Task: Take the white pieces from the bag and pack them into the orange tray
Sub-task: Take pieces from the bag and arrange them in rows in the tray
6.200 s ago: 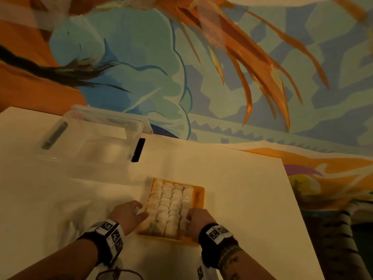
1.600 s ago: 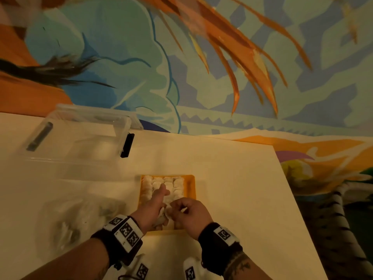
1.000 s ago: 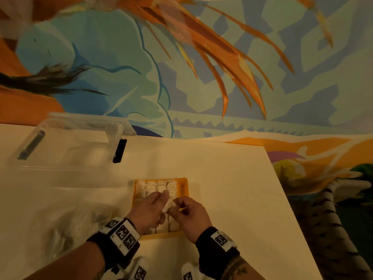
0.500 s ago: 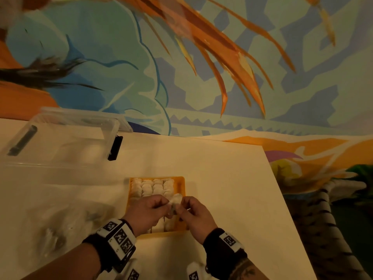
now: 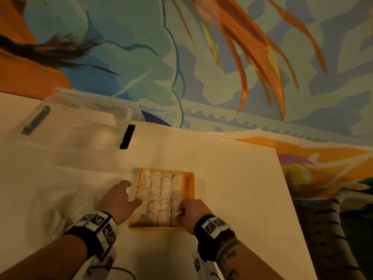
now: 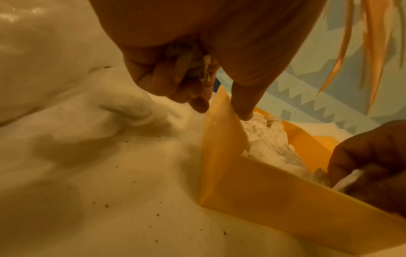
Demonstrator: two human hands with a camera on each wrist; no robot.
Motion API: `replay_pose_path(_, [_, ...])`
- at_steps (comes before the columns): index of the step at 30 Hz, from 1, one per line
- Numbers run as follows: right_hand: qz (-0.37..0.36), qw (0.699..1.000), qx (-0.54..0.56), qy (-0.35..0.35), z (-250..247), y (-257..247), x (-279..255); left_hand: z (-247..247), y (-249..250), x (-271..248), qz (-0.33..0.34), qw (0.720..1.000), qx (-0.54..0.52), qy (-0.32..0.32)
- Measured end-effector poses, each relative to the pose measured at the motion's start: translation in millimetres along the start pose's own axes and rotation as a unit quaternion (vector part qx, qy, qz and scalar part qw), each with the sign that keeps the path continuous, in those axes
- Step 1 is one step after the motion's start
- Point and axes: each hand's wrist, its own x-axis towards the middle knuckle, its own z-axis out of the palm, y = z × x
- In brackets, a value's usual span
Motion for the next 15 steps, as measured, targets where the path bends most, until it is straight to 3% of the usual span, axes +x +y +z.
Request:
replay_pose_path(6, [0.018, 0.995, -0.086, -0.046, 13.5, -9.4, 18.1, 6.5, -11.3, 3.4, -0.007, 0.999, 0.017, -0.033])
replay_pose_path(15, [0.053, 0.997, -0.048, -0.011, 19.8, -11.1, 29.1, 2.8, -11.7, 7.6, 0.002, 0.999, 0.019, -0.044])
